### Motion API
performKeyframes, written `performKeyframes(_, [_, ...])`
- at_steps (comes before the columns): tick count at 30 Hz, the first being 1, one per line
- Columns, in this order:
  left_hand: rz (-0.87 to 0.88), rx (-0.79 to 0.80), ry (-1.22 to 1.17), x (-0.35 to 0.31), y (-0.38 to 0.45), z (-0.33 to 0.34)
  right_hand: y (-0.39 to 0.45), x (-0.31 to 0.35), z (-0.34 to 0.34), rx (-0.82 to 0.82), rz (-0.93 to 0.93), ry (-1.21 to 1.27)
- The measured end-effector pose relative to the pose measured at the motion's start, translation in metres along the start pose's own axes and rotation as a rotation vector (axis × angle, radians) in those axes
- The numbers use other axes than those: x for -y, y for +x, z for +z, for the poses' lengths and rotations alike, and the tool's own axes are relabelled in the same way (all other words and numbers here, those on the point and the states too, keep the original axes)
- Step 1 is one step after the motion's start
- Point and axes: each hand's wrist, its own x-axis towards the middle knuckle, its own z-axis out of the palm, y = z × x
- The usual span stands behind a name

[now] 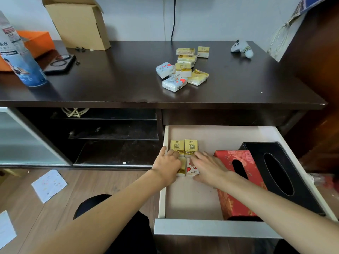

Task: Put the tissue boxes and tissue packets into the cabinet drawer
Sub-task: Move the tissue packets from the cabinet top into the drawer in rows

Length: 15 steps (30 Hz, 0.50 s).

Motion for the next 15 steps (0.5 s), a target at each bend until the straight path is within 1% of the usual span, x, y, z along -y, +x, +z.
performKeyframes(4, [0.008,-0.012,-0.012,0.0011,-0.0010,-0.0005,0.0000,0.0009,0.0012,-0.040,0.004,0.011])
performKeyframes(10, [0.014,-0.027,-0.051,0.0026,-0.0021,0.0011,0.0038,0.0004,0.0004,-0.016,-0.001,0.073])
performKeyframes(15, [0.040,-0.050,-0.078,0.0045,-0.0050,0.0002,0.0040,-0.0017,0.0039,-0.021,-0.002,0.078])
